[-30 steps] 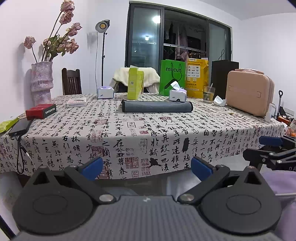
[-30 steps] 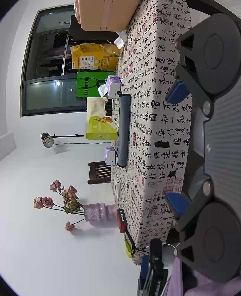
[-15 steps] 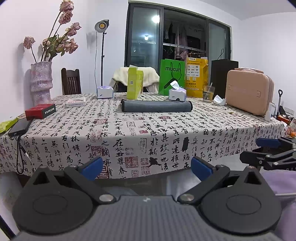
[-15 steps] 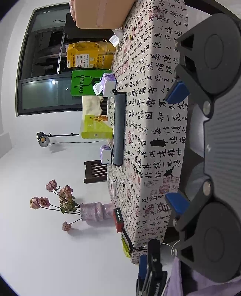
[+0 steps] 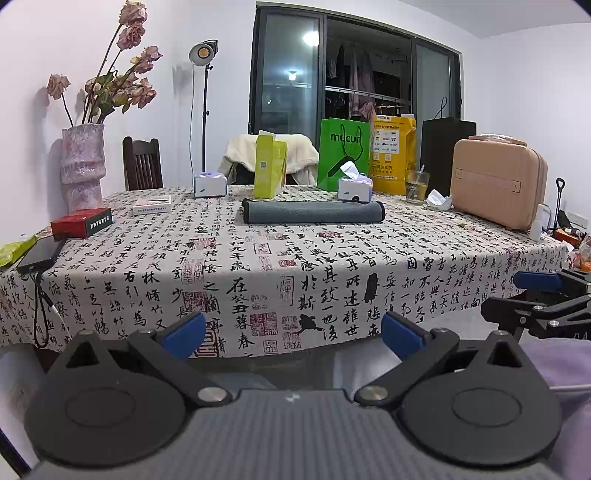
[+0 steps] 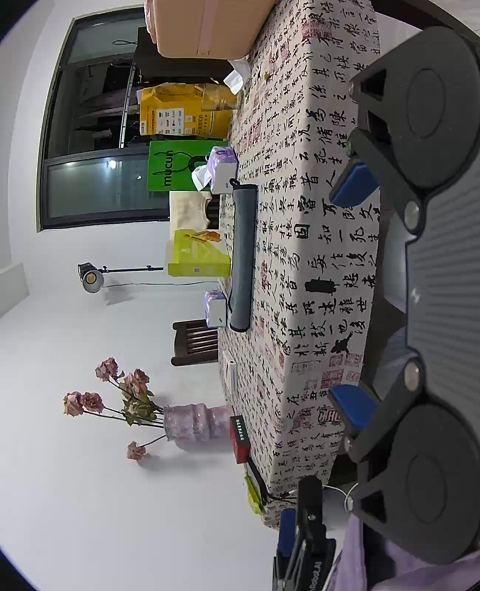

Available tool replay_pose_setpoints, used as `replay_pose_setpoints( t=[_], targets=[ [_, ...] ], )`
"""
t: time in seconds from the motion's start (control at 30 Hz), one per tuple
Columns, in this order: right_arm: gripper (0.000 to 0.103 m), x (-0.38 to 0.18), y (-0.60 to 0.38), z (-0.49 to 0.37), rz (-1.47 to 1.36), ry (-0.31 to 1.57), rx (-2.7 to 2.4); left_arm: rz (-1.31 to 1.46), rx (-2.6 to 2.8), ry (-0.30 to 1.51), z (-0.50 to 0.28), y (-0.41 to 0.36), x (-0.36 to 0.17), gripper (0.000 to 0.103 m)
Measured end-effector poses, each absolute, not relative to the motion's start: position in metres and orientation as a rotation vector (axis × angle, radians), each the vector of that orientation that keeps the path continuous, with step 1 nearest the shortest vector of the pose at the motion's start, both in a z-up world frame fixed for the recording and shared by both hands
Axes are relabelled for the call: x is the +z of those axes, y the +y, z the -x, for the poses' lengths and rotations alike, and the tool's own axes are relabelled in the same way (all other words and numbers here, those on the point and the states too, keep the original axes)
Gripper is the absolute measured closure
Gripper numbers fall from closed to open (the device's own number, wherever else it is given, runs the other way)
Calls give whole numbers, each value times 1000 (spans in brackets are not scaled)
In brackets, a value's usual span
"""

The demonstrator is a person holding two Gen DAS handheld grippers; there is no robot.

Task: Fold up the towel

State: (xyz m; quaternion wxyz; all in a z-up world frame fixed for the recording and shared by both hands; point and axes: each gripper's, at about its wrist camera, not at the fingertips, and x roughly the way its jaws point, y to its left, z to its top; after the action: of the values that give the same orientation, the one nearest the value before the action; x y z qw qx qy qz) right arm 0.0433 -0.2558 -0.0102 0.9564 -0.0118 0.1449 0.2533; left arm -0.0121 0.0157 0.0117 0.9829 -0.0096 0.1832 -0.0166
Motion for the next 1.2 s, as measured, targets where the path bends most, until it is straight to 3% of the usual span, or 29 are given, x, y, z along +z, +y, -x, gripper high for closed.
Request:
replay_pose_setpoints(
  t=[1.2],
  targets=[
    [0,-7,-255,-43,23,283,525,9,-34,362,13,16,16,0]
  ],
)
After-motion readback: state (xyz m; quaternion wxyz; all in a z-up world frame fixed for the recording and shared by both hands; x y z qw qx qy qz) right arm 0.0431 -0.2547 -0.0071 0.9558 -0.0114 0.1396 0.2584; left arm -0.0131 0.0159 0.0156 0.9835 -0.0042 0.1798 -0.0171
